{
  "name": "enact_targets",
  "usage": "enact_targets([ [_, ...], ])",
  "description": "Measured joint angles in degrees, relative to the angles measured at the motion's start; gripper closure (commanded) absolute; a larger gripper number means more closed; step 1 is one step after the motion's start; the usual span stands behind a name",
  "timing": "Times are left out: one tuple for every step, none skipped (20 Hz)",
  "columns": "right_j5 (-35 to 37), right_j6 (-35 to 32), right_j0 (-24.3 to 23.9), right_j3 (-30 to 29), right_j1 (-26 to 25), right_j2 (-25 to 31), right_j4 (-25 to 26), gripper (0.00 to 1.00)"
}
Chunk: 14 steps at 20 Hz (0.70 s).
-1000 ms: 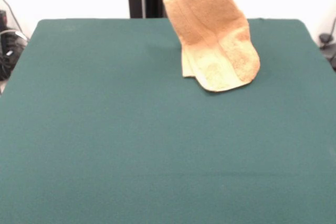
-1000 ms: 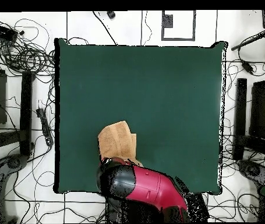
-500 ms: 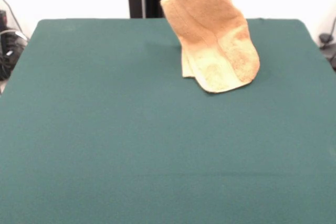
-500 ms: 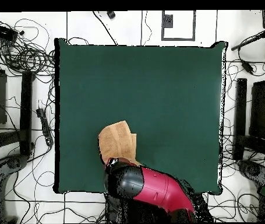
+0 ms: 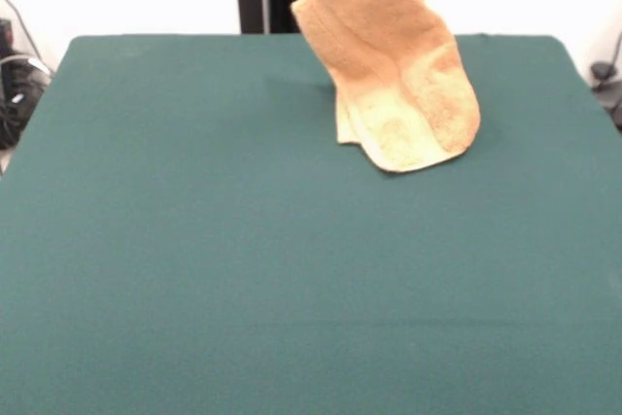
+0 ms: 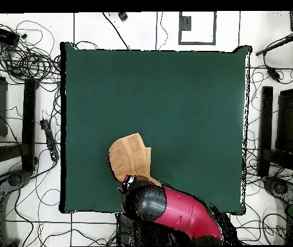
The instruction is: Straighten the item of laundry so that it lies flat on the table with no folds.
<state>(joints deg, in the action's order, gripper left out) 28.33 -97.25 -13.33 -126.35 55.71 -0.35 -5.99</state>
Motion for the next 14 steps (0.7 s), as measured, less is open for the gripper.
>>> enact_targets([
  [-0.01, 0.00, -0.17, -0.11, 0.07, 0.00, 0.00, 1.00],
  [-0.01, 0.00, -0.35, -0.22, 0.14, 0.00, 0.00, 1.00],
  [-0.01, 0.00, -1.27, -0.81, 0.72, 0.03, 0.00, 1.00],
  [0.00, 0.00, -1.69, -1.03, 0.95, 0.06, 0.02, 1.00],
  [0.01, 0.00, -2.41, -1.34, 1.35, 0.11, 0.04, 1.00],
  [-0.01, 0.00, -2.80, -1.49, 1.58, 0.11, 0.07, 1.00],
  [0.00, 0.00, -3.69, -1.81, 2.10, 0.11, 0.20, 1.00],
  [0.00, 0.00, -5.05, -2.16, 2.89, -0.02, 0.60, 1.00],
  [0.11, 0.00, -6.39, -2.27, 3.65, -0.26, 1.23, 1.00],
  [0.24, 0.00, -7.33, -2.25, 4.13, -0.44, 1.70, 1.00],
  [0.42, 0.00, -8.34, -2.21, 4.61, -0.62, 2.30, 1.00],
  [0.75, 0.00, -9.72, -2.12, 5.15, -0.84, 3.07, 1.00],
  [1.21, 0.00, -11.79, -1.89, 5.61, -0.91, 3.90, 1.00],
  [1.68, 0.00, -13.86, -1.67, 6.08, -0.98, 4.73, 1.00],
])
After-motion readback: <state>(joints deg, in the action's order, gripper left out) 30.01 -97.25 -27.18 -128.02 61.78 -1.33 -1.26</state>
